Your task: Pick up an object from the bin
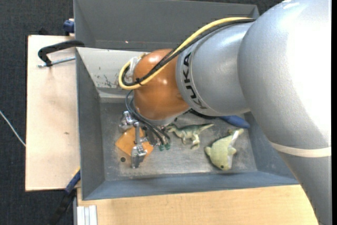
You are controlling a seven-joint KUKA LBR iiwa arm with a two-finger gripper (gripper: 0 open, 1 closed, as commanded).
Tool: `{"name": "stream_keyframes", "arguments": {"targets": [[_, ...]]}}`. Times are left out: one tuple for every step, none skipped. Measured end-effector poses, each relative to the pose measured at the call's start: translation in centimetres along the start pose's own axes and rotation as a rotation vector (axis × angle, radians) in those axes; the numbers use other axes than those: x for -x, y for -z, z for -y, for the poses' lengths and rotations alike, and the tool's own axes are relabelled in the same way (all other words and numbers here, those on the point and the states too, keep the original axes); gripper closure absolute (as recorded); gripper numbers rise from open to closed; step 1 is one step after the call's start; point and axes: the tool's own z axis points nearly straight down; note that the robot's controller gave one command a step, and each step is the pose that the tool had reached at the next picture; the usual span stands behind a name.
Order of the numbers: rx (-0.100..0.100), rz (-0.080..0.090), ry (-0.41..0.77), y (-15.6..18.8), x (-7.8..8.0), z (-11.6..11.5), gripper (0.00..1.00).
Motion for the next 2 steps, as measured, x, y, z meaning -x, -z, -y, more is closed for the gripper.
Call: {"name": "stream_keyframes", "arguments": {"targets": [[0.005,0.01,-0.001,0.6,0.3,-0.3,1.0],[0.0,0.021,0.244,13.5,1.0,0.6,1.0]]}}
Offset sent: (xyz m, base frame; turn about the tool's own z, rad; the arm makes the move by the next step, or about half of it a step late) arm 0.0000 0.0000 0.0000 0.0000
